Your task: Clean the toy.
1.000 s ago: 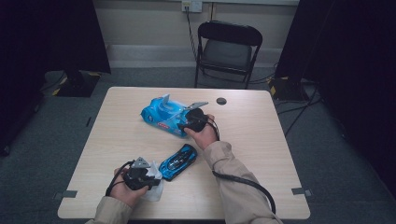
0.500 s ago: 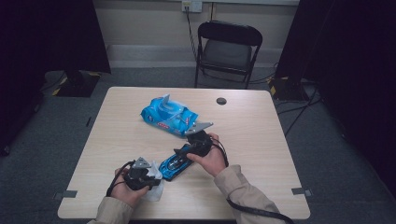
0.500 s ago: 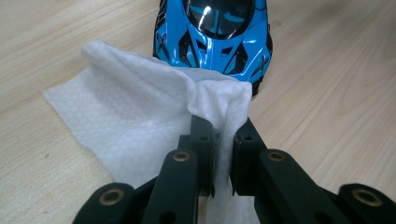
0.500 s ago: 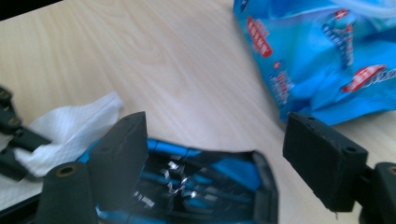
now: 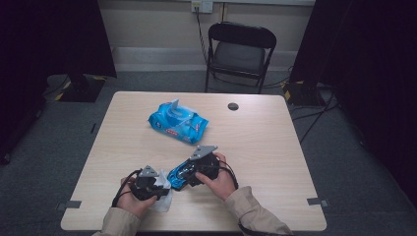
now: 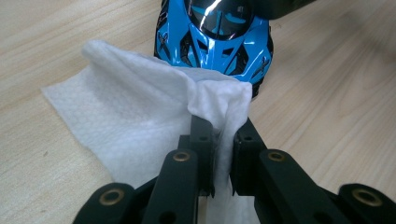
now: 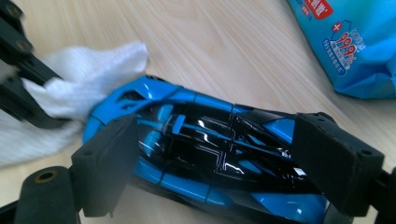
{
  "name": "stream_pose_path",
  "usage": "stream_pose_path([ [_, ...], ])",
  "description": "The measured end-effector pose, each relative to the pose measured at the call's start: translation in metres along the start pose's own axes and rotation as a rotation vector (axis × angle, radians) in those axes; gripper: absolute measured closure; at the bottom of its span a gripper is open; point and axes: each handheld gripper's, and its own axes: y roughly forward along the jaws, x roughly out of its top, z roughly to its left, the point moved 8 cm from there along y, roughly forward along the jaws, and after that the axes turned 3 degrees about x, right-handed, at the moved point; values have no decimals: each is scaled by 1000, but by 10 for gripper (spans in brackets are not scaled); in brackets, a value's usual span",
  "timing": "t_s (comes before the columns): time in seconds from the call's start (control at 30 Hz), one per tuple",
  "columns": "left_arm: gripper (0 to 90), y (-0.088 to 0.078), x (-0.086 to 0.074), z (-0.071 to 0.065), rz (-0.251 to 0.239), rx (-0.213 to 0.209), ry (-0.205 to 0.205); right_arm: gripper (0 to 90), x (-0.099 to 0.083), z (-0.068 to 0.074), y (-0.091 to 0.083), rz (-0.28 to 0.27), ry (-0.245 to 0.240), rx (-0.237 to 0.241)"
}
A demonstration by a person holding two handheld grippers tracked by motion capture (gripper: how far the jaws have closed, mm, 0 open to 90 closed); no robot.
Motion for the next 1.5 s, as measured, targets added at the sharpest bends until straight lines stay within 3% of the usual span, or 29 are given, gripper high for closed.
stream_pose_path([
  [0.13,837,-5,5,3,-14,-14,-18,130,-2,2,3,-17,-20,-17],
  [0.2,837,-12,12,8,-45,-22,-32,129,-3,2,3,-27,-17,-12],
  [0.23,837,-19,21,16,-78,-14,-54,129,-3,2,3,-30,-19,-12],
  [0.4,836,-24,39,34,-112,21,-75,129,-3,2,3,-37,-23,-9],
  [0.57,834,2,71,47,-116,29,-88,127,-3,2,4,-42,-20,-3],
  [0.6,834,14,81,50,-113,41,-101,126,-4,3,4,-48,-19,-1],
  [0.77,811,36,93,51,-113,34,-109,123,-4,3,5,-54,-18,4],
  [0.9,761,49,96,49,-123,48,-96,112,-4,3,6,-63,-12,8],
  [0.97,632,52,94,49,-120,63,-86,101,-3,4,7,-64,-5,5],
  [1.07,558,47,95,51,-145,82,-89,101,-3,4,7,-61,-4,4],
  [1.1,455,38,94,56,-149,117,-78,101,-3,4,7,-63,-5,4],
  [1.23,405,26,93,63,-146,154,-66,101,-3,4,7,-59,-4,4],
  [1.37,412,23,85,75,-123,195,-92,101,-3,4,7,-63,-4,3],
  [1.5,437,32,82,74,-102,171,-103,101,-3,4,7,-65,-4,3],
])
